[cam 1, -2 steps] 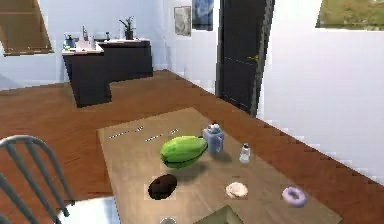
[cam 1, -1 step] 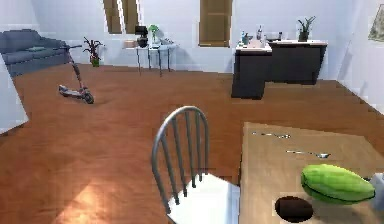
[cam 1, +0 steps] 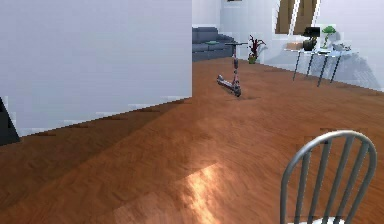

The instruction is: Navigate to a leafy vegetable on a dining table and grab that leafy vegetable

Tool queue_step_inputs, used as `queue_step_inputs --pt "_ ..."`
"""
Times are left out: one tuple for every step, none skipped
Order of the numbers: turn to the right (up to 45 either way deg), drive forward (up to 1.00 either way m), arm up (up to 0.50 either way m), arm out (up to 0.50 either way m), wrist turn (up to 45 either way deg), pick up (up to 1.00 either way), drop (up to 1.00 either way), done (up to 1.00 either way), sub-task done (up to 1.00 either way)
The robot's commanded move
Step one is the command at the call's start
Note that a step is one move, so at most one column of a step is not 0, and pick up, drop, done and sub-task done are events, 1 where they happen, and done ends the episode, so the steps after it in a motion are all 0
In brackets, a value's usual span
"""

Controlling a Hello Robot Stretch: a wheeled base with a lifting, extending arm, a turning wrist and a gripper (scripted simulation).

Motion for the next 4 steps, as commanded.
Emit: queue_step_inputs --pt "0.0 0.0 0.5 0.0 0.0 0.0 0.0 0.0 0.0" --pt "0.0 0.0 0.38 0.0 0.0 0.0 0.0 0.0 0.0" --pt "0.0 0.0 0.0 0.5 0.0 0.0 0.0 0.0 0.0" --pt "0.0 0.0 0.0 0.0 45.0 0.0 0.0 0.0 0.0"
